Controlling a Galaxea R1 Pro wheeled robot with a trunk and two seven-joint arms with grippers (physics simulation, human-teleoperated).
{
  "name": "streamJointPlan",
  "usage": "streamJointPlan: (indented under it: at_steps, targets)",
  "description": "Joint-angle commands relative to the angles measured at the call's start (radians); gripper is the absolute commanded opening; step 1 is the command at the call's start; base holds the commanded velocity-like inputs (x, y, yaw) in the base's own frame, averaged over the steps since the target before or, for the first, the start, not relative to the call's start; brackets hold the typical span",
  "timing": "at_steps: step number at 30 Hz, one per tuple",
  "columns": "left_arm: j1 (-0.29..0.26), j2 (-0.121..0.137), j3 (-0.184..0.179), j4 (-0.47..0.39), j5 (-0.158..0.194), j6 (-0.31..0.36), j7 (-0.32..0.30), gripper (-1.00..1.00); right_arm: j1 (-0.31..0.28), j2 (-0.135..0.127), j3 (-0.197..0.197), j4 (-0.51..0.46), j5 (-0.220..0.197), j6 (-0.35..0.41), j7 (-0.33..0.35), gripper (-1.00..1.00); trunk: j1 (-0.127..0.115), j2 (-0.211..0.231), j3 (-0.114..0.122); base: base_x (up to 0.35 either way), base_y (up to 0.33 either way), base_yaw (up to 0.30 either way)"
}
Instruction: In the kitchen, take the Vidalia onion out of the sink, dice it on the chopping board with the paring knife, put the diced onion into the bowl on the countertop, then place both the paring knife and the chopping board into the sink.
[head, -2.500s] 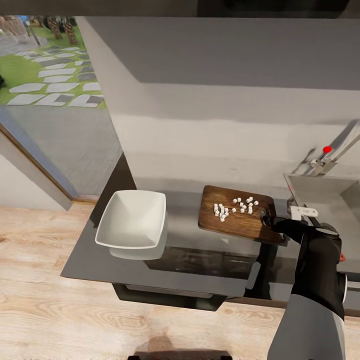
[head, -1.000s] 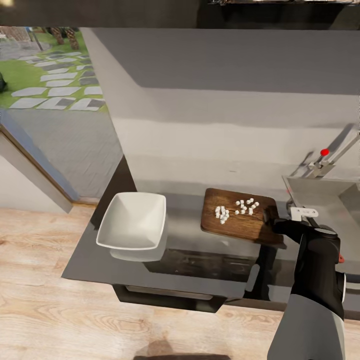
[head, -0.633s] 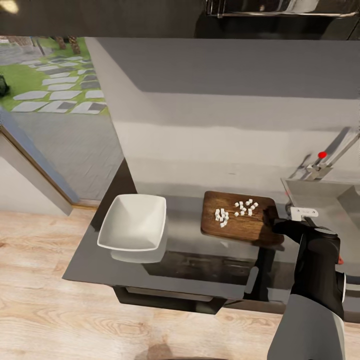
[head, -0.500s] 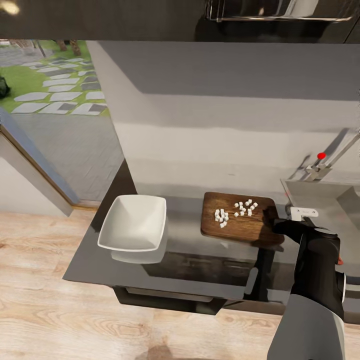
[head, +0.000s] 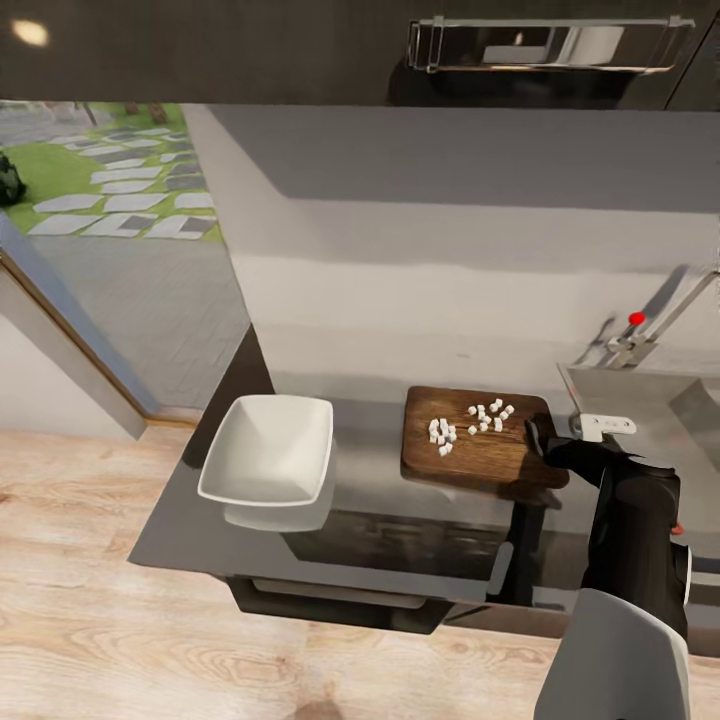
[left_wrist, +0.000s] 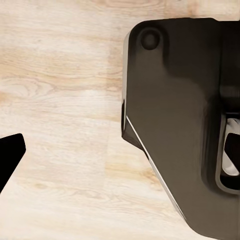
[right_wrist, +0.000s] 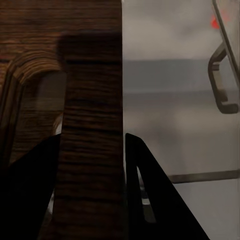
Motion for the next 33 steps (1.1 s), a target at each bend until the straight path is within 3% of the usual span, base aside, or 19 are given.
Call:
streamJointPlan:
  at_steps: [1, 33]
  targets:
    - [0.001, 0.001, -0.009, -0.003, 0.003, -0.001, 0.009, 1.00, -0.001, 0.001, -0.002, -0.001, 0.010, 0.001, 0.011, -1.00, 0.001, -0.002, 0.000, 0.000, 0.000, 0.000]
    - [0.001, 0.001, -0.008, -0.003, 0.003, -0.001, 0.009, 1.00, -0.001, 0.001, -0.001, -0.001, 0.008, -0.002, 0.011, -1.00, 0.001, -0.002, 0.050, 0.000, 0.031, 0.000]
